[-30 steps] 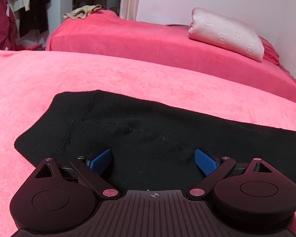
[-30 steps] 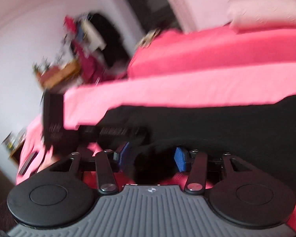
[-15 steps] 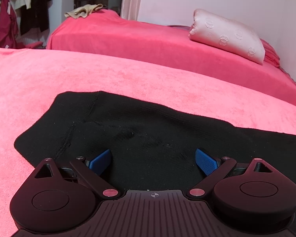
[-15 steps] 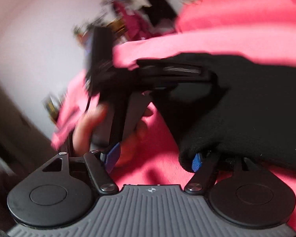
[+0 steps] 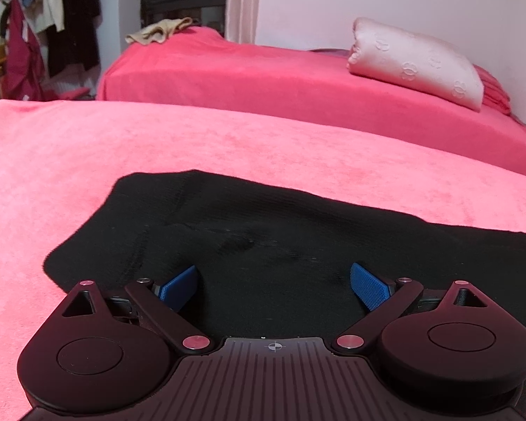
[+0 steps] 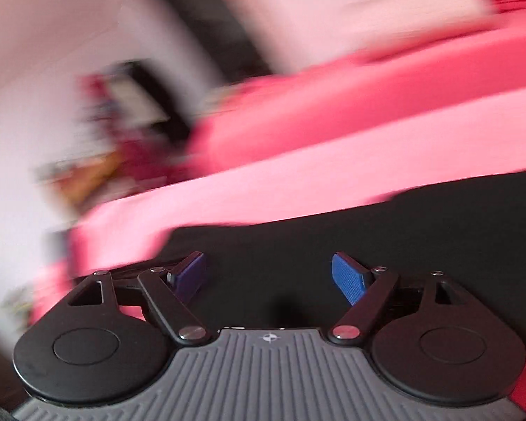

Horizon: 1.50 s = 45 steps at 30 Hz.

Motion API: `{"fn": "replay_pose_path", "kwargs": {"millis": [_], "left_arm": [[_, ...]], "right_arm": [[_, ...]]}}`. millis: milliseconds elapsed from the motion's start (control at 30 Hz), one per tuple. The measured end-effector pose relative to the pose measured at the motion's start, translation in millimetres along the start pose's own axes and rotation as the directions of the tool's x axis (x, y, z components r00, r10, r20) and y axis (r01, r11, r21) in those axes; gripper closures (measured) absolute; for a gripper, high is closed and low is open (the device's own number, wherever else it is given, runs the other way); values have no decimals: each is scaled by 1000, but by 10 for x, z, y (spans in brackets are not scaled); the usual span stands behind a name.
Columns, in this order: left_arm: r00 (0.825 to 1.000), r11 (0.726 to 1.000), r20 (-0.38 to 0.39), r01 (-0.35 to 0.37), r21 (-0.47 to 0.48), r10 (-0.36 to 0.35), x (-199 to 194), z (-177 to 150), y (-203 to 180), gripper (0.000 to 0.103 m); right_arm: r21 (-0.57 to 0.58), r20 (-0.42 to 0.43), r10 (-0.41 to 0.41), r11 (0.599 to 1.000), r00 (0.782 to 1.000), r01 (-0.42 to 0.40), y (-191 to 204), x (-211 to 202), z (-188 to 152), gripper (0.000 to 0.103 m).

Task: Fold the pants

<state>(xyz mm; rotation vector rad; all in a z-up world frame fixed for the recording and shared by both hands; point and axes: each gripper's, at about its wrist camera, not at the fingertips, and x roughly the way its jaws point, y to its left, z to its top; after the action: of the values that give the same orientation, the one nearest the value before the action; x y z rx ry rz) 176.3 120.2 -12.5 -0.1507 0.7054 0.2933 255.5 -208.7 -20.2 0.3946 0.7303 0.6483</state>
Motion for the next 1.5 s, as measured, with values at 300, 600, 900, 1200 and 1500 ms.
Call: {"fn": "replay_pose_path", "kwargs": {"millis": [300,600,900,1200,1500], "left_arm": [[998,998,15,-60,18,60,22,24,-36,0],[999,999,6,-44,-8,44,44,42,44,0],[999,999,9,-51,-3,51,49,26,28,0],[998,999,52,-16,-38,18,-72,33,77,0],[996,999,91,20,-48,-15,-160,22,74,0]], "right_arm": [[-118,208,-244,955,947,272,164,-241,160,34],[-285,-34,-233,934,972,214,467,449,272,38],[40,90,-210,978,974,207,-97,-278,211,24],[385,223,-591,784,776,487,-1031,-1316,246,26],[606,191,-517,731,834,314,-1071,-2102,79,24]]}}
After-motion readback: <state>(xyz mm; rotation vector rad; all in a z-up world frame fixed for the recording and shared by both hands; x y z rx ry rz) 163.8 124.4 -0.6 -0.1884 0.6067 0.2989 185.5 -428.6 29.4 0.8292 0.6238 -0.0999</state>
